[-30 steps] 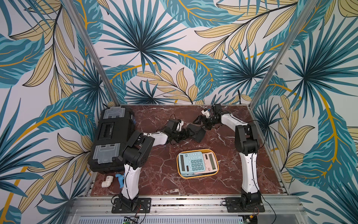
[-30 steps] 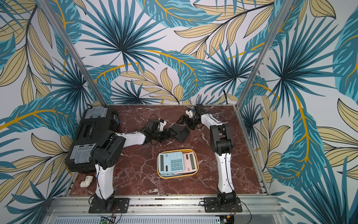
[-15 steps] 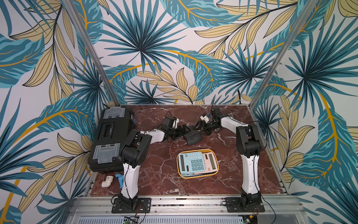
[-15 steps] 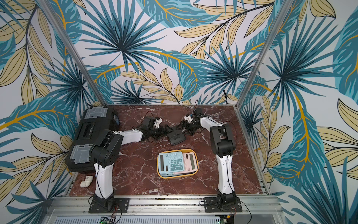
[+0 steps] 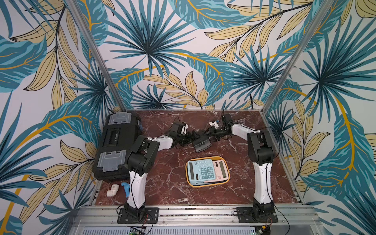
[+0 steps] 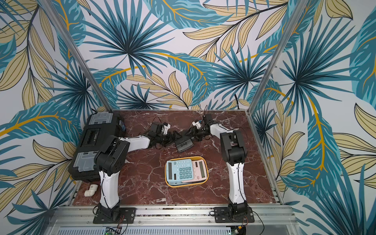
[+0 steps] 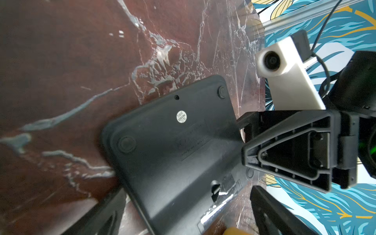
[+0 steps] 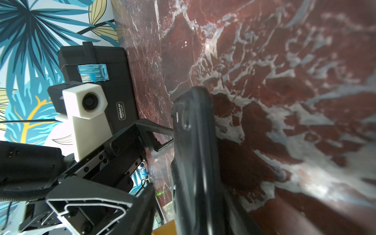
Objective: Put the calculator in the storage box
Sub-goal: Pick up the calculator at the center of the board.
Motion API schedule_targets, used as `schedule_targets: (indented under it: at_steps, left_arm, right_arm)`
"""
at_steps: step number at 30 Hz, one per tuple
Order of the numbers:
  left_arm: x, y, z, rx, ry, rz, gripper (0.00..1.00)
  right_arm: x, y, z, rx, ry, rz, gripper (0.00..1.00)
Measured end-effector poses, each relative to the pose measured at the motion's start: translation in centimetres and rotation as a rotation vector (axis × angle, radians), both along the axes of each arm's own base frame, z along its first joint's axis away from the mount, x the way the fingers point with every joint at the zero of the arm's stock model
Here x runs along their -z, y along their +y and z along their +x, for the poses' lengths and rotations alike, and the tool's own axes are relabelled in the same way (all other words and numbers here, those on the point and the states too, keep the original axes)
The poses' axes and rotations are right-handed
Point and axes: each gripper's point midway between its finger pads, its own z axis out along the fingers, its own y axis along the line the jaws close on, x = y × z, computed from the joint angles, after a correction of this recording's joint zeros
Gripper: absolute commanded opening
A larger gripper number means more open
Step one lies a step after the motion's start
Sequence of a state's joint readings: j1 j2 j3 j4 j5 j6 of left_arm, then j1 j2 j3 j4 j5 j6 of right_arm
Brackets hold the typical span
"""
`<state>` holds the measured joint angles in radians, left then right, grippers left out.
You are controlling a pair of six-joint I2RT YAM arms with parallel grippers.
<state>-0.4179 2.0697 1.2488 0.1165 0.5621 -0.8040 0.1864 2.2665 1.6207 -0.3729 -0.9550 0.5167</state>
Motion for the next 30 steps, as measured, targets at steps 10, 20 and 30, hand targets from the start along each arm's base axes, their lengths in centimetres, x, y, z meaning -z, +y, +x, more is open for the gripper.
schedule_targets:
  at_steps: [10, 20, 30]
  left_arm:
    - [-0.1, 0.0, 0.0, -0.010, 0.011, -0.009, 1.00]
    - [-3.5, 2.4, 0.9, -0.055, -0.020, -0.015, 1.00]
    - [-15.0, 7.5, 0.5, -0.147, -0.200, -0.049, 1.00]
  right_arm:
    - [0.1, 0.2, -1.0, -0.006, 0.014, 0.010, 0.18]
    - [-4.1, -0.4, -0.8, 0.009, -0.115, -0.045, 0.17]
    - [-10.9, -1.9, -2.0, 0.040, -0.316, -0.123, 0.17]
